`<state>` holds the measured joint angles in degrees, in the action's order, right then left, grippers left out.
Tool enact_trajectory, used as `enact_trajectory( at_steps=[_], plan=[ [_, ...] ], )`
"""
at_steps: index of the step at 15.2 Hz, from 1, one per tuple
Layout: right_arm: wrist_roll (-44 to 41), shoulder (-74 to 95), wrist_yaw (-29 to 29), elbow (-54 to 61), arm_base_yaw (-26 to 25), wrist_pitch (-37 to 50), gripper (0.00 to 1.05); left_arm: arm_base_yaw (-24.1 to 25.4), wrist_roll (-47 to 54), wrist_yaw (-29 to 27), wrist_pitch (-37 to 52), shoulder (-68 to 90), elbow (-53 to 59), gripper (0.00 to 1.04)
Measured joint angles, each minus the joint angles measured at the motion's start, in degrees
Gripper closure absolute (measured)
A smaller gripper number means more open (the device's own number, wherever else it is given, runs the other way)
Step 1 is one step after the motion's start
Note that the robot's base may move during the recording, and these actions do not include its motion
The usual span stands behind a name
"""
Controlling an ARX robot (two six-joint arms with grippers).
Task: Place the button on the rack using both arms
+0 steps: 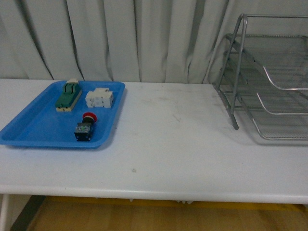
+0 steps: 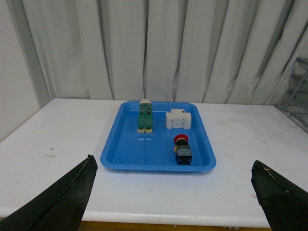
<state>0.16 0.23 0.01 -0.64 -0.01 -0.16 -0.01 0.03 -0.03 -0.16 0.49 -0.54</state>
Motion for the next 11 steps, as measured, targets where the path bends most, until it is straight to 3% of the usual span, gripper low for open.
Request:
enact_trajectory(
  at_steps=[9,10,11],
  plan=[
    [0.13,0.07,-0.52,-0.02,-0.11,-0.22,0.06,0.00,-0.02,0.00,0.00,0.00,0.00,0.07],
    [5.86,4.74,-10.25,-0.28,-4.90,2.36,0.06,0.00,-0.02,0.00,0.00,0.00,0.00,0.07],
    [12.83,14.88,-17.27,-1.51,-10.64,10.91,0.06,0.00,-0.02,-0.02,0.02,0.00,0.00,0.07]
  ],
)
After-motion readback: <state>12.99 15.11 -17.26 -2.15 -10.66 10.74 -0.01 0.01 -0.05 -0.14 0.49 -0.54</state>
